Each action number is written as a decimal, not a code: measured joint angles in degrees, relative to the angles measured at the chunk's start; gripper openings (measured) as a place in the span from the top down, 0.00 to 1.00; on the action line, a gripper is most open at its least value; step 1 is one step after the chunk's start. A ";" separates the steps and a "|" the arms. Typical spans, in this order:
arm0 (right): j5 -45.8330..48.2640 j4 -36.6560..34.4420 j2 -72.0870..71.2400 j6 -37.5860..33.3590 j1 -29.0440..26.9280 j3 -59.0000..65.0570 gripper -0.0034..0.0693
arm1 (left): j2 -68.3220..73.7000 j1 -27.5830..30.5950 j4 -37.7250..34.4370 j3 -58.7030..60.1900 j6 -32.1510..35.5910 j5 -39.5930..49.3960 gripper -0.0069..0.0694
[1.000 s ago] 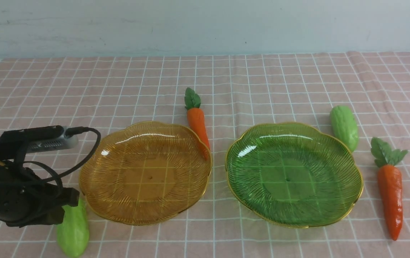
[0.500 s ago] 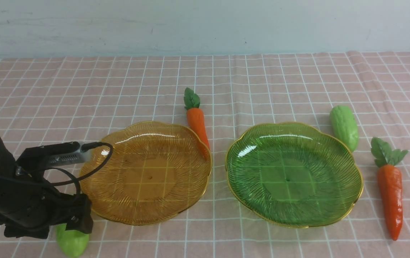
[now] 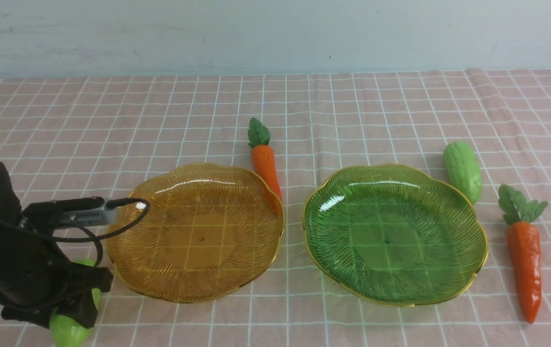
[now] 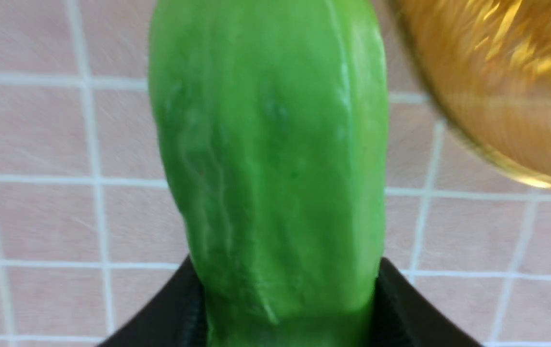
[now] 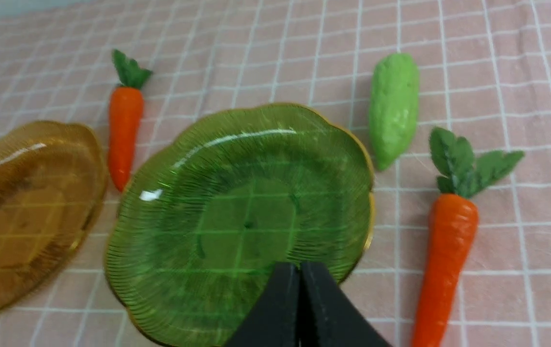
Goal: Put different types of vegetables on the plate.
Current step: 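Put the green cucumber next to the left plate into that plate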
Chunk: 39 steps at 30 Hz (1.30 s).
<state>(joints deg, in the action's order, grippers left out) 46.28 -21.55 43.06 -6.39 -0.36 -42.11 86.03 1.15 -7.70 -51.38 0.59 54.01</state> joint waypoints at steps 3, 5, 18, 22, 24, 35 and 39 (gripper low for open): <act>3.42 7.43 5.96 5.25 -1.50 -4.59 0.97 | -6.17 -0.39 -0.06 -3.57 0.04 1.37 0.52; 7.23 13.80 14.48 8.81 -5.18 -8.43 0.97 | -9.42 -1.86 -0.63 -4.97 1.28 0.63 0.52; 0.41 7.85 45.22 4.81 -5.35 -11.92 0.65 | 0.84 -17.21 -3.26 -6.36 3.11 -14.54 0.50; -2.69 8.58 51.42 4.82 -4.57 -11.92 0.43 | 4.54 -17.21 -2.62 -6.36 3.04 -15.63 0.44; -3.65 9.16 54.70 4.82 -4.50 -11.92 0.33 | 5.97 -17.21 -2.29 -6.74 2.99 -15.63 0.39; -1.48 9.97 60.07 3.77 -4.50 -14.63 0.61 | 7.46 -17.21 -1.93 -11.59 2.86 -13.66 0.20; 4.12 10.03 58.67 3.48 -4.50 -18.16 0.63 | 7.46 -17.21 -1.88 -16.58 1.00 -9.56 0.27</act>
<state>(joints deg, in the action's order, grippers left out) 50.41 -11.51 101.74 -2.92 -4.86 -60.27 93.49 -16.06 -9.58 -67.96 1.59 44.45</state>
